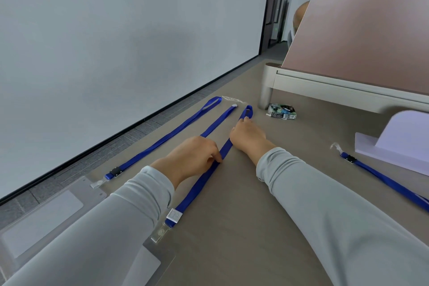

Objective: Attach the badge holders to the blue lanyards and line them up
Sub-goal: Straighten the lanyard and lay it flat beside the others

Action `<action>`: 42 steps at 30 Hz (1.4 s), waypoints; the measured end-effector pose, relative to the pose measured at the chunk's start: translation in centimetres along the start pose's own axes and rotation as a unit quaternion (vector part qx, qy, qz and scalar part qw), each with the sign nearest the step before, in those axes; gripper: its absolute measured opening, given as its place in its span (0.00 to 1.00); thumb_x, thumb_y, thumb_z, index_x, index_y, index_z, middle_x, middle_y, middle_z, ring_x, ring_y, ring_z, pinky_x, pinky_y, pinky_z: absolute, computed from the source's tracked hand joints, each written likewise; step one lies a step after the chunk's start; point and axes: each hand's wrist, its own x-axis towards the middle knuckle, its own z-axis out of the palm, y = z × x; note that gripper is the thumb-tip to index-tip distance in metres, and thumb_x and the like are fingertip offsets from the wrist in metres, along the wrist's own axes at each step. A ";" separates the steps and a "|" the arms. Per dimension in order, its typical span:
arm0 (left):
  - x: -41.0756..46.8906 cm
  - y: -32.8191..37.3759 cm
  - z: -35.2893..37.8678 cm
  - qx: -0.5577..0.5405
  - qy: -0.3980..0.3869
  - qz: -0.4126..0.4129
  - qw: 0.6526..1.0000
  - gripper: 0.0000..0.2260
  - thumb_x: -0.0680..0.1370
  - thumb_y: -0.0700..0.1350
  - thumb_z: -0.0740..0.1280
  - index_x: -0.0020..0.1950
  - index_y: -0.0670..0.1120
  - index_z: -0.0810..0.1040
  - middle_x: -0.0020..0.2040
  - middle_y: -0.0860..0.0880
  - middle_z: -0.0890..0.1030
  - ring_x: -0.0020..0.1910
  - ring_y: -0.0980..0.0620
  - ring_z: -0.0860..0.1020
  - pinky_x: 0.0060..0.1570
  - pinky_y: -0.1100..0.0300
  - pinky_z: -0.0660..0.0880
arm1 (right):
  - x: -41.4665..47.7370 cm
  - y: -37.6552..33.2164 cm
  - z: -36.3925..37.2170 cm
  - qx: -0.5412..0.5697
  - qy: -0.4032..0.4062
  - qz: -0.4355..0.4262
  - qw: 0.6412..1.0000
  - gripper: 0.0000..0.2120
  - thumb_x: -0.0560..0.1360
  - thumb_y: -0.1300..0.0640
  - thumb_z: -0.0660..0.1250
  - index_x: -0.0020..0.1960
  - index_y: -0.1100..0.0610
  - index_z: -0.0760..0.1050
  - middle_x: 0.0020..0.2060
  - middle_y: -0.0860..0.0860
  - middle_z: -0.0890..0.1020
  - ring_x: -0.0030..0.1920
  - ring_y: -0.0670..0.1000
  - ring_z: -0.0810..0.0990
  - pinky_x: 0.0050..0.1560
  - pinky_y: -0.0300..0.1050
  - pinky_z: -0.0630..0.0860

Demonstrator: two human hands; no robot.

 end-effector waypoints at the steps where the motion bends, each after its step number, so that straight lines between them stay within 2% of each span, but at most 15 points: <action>1: 0.0 -0.1 0.0 -0.001 -0.001 0.001 1.000 0.14 0.77 0.37 0.61 0.60 0.49 0.79 0.59 0.53 0.78 0.59 0.57 0.74 0.63 0.62 0.69 | 0.0 -0.1 0.0 -0.002 -0.005 0.005 1.000 0.25 0.79 0.56 0.50 0.73 0.65 0.53 0.74 0.60 0.55 0.71 0.59 0.61 0.69 0.52 0.60; 2: -0.1 -0.1 0.1 -0.003 -0.002 0.002 1.000 0.14 0.77 0.37 0.61 0.60 0.49 0.78 0.60 0.53 0.78 0.60 0.56 0.74 0.63 0.62 0.68 | 0.0 -0.1 0.0 -0.009 -0.008 0.007 1.000 0.26 0.79 0.57 0.49 0.74 0.65 0.50 0.75 0.59 0.52 0.73 0.59 0.57 0.71 0.52 0.56; 4: -0.1 -0.1 0.1 -0.001 -0.006 0.002 1.000 0.14 0.77 0.37 0.61 0.60 0.49 0.78 0.61 0.53 0.78 0.61 0.56 0.74 0.64 0.62 0.68 | 0.2 -0.1 0.0 -0.021 -0.011 0.009 1.000 0.27 0.78 0.57 0.49 0.74 0.65 0.50 0.75 0.58 0.52 0.74 0.58 0.53 0.73 0.53 0.53; 8: -0.3 0.1 0.0 0.003 -0.010 0.002 1.000 0.15 0.78 0.37 0.59 0.62 0.48 0.77 0.62 0.53 0.77 0.62 0.56 0.73 0.64 0.61 0.67 | 0.3 0.1 -0.1 -0.020 -0.013 0.013 1.000 0.26 0.78 0.56 0.49 0.73 0.65 0.55 0.74 0.59 0.58 0.73 0.58 0.58 0.72 0.53 0.56; 11: -0.9 0.4 0.0 0.013 -0.003 0.000 1.000 0.16 0.78 0.38 0.58 0.63 0.48 0.75 0.64 0.53 0.75 0.63 0.55 0.72 0.65 0.59 0.68 | -0.1 0.3 -0.2 0.010 0.004 0.002 1.000 0.25 0.79 0.56 0.50 0.73 0.65 0.55 0.74 0.59 0.58 0.72 0.59 0.59 0.70 0.53 0.58; 16: -2.7 0.9 -0.6 0.023 0.054 -0.014 0.998 0.15 0.78 0.40 0.60 0.65 0.49 0.73 0.65 0.53 0.74 0.64 0.56 0.71 0.64 0.59 0.69 | -2.4 0.7 -1.4 0.045 0.109 -0.055 0.991 0.16 0.78 0.60 0.53 0.65 0.63 0.63 0.65 0.59 0.69 0.64 0.59 0.68 0.59 0.51 0.68; 19: -4.3 1.5 -1.6 0.017 0.063 -0.037 0.997 0.15 0.79 0.43 0.60 0.65 0.50 0.72 0.64 0.53 0.73 0.62 0.56 0.72 0.62 0.58 0.70 | -4.7 1.0 -2.6 0.024 0.146 -0.089 0.985 0.16 0.78 0.57 0.54 0.65 0.61 0.66 0.60 0.57 0.73 0.60 0.58 0.71 0.55 0.51 0.71; 22: -5.8 2.6 -2.2 0.019 0.079 -0.060 0.995 0.15 0.79 0.45 0.60 0.66 0.51 0.72 0.63 0.53 0.73 0.58 0.56 0.74 0.57 0.61 0.72 | -7.4 1.7 -4.0 0.033 0.167 -0.105 0.980 0.13 0.78 0.56 0.55 0.59 0.59 0.69 0.51 0.56 0.78 0.51 0.57 0.76 0.47 0.50 0.75; 24: -6.7 3.7 -2.5 0.025 0.094 -0.071 0.993 0.15 0.79 0.47 0.60 0.65 0.51 0.72 0.61 0.53 0.73 0.55 0.55 0.75 0.53 0.62 0.73 | -9.4 2.3 -4.9 0.025 0.180 -0.111 0.977 0.10 0.77 0.57 0.54 0.53 0.58 0.71 0.46 0.55 0.79 0.46 0.57 0.77 0.42 0.48 0.75; 26: -7.4 5.0 -2.7 0.025 0.115 -0.073 0.990 0.14 0.79 0.48 0.60 0.64 0.50 0.73 0.59 0.52 0.74 0.53 0.54 0.75 0.50 0.62 0.74 | -11.5 3.3 -5.7 0.002 0.191 -0.115 0.975 0.08 0.77 0.58 0.54 0.47 0.58 0.72 0.40 0.54 0.78 0.41 0.56 0.77 0.36 0.45 0.71; 29: -7.9 7.4 -2.8 0.021 0.156 -0.056 0.986 0.13 0.79 0.49 0.60 0.62 0.50 0.75 0.57 0.52 0.75 0.52 0.53 0.75 0.45 0.64 0.69 | -14.6 5.3 -6.8 -0.013 0.195 -0.111 0.974 0.09 0.76 0.57 0.55 0.43 0.56 0.73 0.39 0.53 0.79 0.39 0.54 0.77 0.35 0.43 0.70; 32: -7.9 10.4 -2.7 0.015 0.182 -0.023 0.983 0.14 0.79 0.49 0.59 0.62 0.50 0.75 0.57 0.53 0.75 0.54 0.54 0.75 0.45 0.65 0.67 | -18.0 7.8 -7.9 -0.012 0.191 -0.098 0.976 0.07 0.75 0.58 0.56 0.43 0.54 0.73 0.38 0.51 0.79 0.39 0.53 0.76 0.36 0.43 0.71; 36: -7.2 15.3 -2.1 0.006 0.204 0.037 0.978 0.13 0.79 0.49 0.59 0.60 0.49 0.76 0.57 0.53 0.75 0.55 0.54 0.74 0.48 0.61 0.71 | -22.8 12.1 -9.3 -0.003 0.207 -0.065 0.976 0.07 0.74 0.57 0.57 0.41 0.52 0.72 0.37 0.49 0.77 0.38 0.53 0.74 0.36 0.41 0.68; 39: -6.2 19.0 -1.0 -0.007 0.203 0.069 0.977 0.10 0.78 0.49 0.59 0.56 0.48 0.77 0.53 0.52 0.75 0.53 0.53 0.75 0.46 0.59 0.72 | -26.5 15.8 -10.2 -0.021 0.231 -0.026 0.972 0.07 0.75 0.56 0.58 0.41 0.54 0.73 0.35 0.50 0.75 0.37 0.54 0.72 0.36 0.40 0.66; 42: -5.4 22.9 0.2 -0.018 0.195 0.100 0.976 0.09 0.78 0.47 0.60 0.52 0.47 0.77 0.51 0.51 0.75 0.52 0.51 0.74 0.46 0.57 0.72 | -30.0 19.8 -10.7 -0.029 0.226 0.020 0.973 0.07 0.75 0.55 0.58 0.45 0.54 0.75 0.40 0.53 0.80 0.39 0.56 0.77 0.37 0.42 0.71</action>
